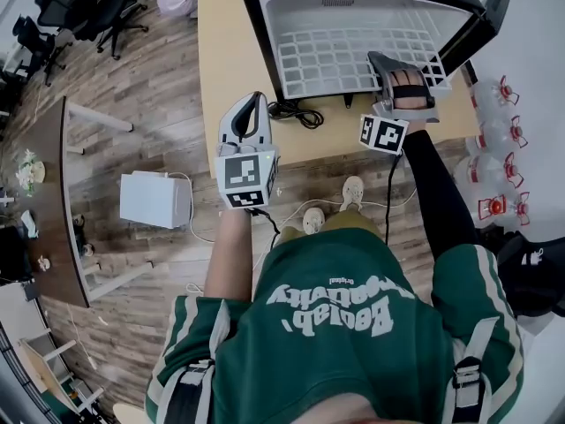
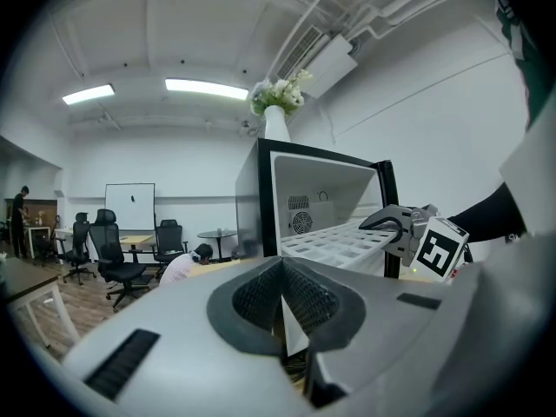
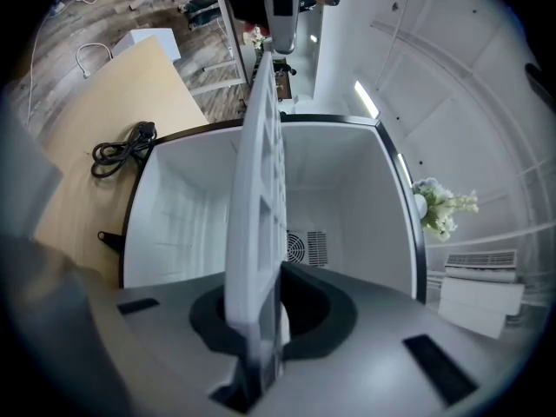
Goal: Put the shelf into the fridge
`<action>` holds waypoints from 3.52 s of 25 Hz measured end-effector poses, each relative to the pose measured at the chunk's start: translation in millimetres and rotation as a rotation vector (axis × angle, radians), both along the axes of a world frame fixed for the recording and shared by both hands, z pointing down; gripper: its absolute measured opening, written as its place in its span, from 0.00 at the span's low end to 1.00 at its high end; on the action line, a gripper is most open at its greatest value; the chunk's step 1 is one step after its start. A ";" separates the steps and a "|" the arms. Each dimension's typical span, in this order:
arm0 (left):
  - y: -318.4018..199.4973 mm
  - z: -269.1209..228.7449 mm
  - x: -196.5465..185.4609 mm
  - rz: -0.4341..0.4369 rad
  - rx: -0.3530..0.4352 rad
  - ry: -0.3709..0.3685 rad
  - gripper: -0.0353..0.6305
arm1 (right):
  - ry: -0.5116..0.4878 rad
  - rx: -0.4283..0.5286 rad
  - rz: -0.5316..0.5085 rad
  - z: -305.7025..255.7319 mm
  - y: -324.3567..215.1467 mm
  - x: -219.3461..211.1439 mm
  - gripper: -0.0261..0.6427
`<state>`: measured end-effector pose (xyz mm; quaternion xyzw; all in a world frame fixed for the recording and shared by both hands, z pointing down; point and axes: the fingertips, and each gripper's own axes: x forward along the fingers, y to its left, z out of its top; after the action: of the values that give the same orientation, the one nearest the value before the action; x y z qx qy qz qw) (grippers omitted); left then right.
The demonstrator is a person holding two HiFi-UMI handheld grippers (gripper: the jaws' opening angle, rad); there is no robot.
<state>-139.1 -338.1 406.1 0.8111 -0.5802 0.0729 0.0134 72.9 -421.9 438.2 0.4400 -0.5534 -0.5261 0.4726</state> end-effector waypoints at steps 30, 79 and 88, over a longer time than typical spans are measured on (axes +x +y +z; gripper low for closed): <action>-41.7 -5.0 -6.7 -0.072 0.003 -0.003 0.05 | -0.024 0.007 -0.026 -3.8 -60.0 -6.3 0.09; -75.4 -0.2 -10.1 -0.135 -0.010 -0.006 0.05 | 0.003 0.018 -0.047 -0.2 -125.7 -12.7 0.08; -77.6 2.3 -12.6 -0.150 -0.016 -0.006 0.05 | 0.008 0.028 -0.043 0.3 -140.6 -13.2 0.08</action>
<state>-151.7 -415.7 408.4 0.7649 -0.6389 0.0790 0.0236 59.7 -562.4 438.5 0.4326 -0.5536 -0.5453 0.4573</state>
